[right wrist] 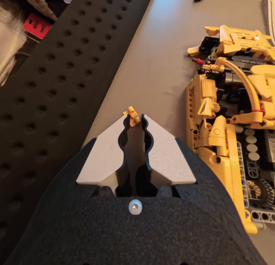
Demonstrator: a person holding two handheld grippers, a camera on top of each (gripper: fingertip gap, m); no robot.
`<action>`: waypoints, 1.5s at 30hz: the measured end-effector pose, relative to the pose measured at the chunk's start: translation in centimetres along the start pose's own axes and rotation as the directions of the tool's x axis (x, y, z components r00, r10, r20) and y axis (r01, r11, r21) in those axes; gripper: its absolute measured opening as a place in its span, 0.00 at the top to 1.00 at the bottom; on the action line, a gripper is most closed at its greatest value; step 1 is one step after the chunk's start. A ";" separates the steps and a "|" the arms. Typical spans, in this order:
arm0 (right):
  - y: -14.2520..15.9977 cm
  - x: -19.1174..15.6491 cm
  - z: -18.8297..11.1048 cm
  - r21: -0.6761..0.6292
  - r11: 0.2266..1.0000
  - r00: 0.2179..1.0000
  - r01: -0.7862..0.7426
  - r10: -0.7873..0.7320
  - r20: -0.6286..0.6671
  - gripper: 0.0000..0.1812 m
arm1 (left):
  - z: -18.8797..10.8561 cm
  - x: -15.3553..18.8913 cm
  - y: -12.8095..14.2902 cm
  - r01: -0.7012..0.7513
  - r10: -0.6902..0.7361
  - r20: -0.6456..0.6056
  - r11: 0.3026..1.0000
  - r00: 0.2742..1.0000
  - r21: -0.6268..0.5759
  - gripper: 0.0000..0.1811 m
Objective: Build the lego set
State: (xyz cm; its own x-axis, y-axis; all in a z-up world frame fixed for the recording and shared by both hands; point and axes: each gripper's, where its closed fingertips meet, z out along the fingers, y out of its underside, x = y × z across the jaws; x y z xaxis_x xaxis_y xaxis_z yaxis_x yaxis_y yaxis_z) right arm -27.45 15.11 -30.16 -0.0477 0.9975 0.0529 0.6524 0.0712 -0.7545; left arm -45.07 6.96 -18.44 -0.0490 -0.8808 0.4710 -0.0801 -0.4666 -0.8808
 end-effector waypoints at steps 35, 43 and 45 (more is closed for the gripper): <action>-1.0 -0.4 1.2 -0.032 0.999 0.999 0.032 -0.032 0.014 0.95 | 2.5 -5.5 -1.2 0.152 -0.141 0.166 0.987 0.976 -0.054 0.96; -10.2 2.5 0.3 0.165 0.983 0.959 -0.078 0.119 -0.258 0.95 | 7.1 -9.2 -2.2 0.266 -0.262 0.047 0.959 0.964 -0.098 0.96; -9.8 2.9 0.8 0.125 0.990 0.942 -0.058 0.096 -0.323 0.95 | 7.6 -9.6 -2.7 0.282 -0.281 0.025 0.956 0.960 -0.077 0.96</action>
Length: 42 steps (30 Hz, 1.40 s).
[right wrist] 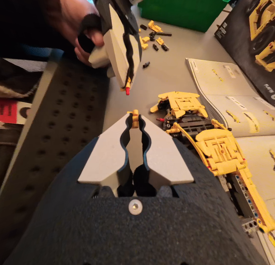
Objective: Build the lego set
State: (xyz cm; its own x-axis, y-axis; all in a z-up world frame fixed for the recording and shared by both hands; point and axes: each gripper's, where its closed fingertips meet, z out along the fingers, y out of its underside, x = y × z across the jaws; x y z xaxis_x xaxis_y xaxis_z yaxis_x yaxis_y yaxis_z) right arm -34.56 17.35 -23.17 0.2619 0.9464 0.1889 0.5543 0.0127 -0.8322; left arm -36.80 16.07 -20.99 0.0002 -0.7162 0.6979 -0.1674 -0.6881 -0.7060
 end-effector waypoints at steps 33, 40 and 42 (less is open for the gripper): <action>-1.7 -1.0 0.4 0.105 0.987 0.992 0.118 -0.113 -0.049 0.96 | 0.5 -0.3 0.3 0.112 -0.113 -0.061 0.993 0.992 -0.021 0.97; -0.3 -1.0 1.0 -0.012 0.989 0.986 0.149 -0.150 -0.073 0.97 | 1.1 -1.3 0.9 0.066 -0.063 0.050 0.996 0.997 -0.056 0.97; 0.4 -0.9 1.3 -0.063 0.985 0.983 0.159 -0.164 -0.081 0.97 | 1.3 -1.9 1.3 0.042 -0.034 0.109 0.996 0.993 -0.079 0.97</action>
State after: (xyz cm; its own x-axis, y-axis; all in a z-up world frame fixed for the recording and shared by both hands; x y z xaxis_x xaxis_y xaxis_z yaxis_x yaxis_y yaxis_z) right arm -35.64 16.94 -24.37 0.2311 0.9021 0.3644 0.6374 0.1426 -0.7572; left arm -35.72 16.40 -23.39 0.1133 -0.7010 0.7041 -0.2448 -0.7065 -0.6640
